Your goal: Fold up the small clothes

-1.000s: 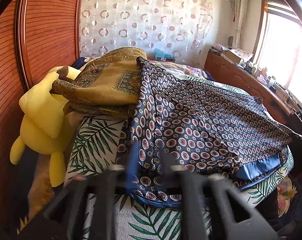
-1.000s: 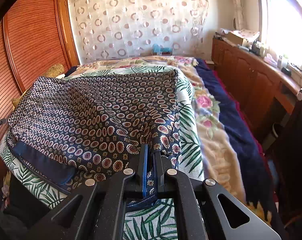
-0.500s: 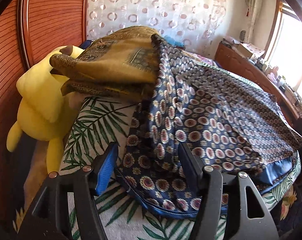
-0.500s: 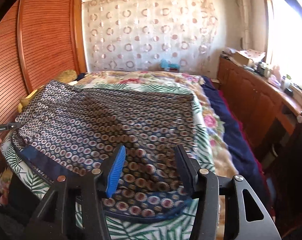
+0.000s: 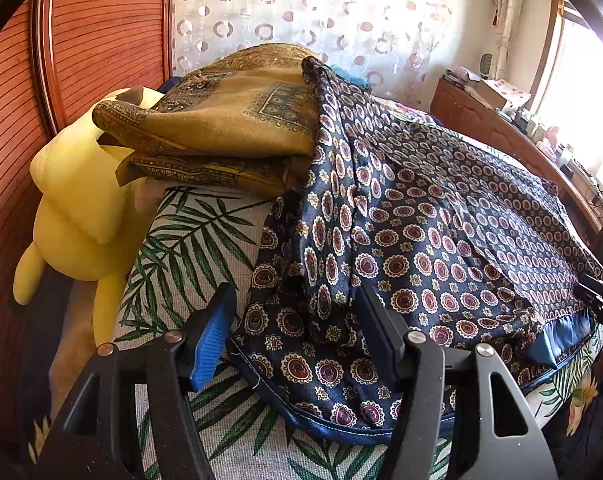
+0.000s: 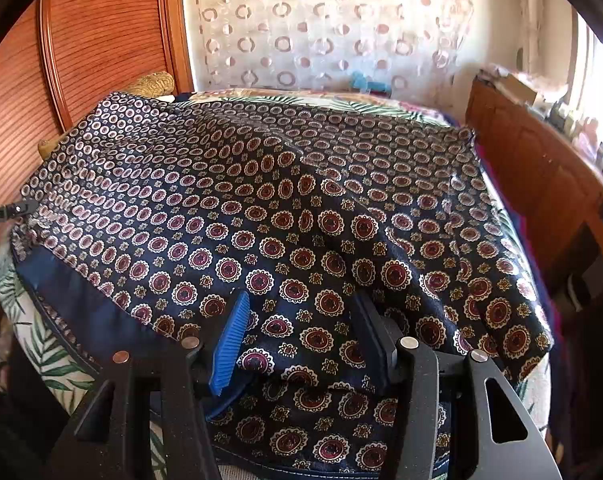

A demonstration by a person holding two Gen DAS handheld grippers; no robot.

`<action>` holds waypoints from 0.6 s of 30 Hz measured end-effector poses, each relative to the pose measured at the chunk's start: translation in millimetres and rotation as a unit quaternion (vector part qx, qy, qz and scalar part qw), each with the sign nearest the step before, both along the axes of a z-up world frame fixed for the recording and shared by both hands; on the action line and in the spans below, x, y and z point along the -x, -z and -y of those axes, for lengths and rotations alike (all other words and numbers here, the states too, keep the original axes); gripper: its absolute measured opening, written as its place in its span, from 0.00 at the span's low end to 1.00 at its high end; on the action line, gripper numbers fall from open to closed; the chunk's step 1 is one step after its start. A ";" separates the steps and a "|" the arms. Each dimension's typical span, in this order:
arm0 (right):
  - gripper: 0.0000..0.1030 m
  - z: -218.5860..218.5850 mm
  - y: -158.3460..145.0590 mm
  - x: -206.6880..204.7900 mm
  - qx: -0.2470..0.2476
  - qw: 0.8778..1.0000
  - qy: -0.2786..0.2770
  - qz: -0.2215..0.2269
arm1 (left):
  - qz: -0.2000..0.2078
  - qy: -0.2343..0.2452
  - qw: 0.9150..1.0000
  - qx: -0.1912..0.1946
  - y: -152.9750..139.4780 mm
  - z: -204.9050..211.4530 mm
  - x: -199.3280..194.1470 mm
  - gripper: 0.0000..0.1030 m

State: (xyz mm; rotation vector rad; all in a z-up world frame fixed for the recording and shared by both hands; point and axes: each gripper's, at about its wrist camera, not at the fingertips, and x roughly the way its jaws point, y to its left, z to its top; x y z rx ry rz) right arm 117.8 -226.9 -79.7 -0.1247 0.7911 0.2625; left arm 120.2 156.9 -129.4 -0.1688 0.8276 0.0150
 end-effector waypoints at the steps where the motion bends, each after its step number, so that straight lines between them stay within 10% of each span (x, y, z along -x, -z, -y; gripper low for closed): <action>1: 0.58 -3.5 0.3 -0.6 0.002 1.000 0.002 0.001 | 0.000 -0.001 1.000 -0.001 0.1 0.1 0.5 0.54; 9: 0.69 -7.8 6.8 18.0 0.001 1.000 0.004 0.013 | -0.005 0.015 1.000 0.025 0.3 -1.7 0.7 0.09; 18: 0.70 -3.4 8.8 19.2 -0.002 1.000 -0.001 0.003 | 0.059 0.039 0.997 0.033 -36.8 23.4 13.2 0.04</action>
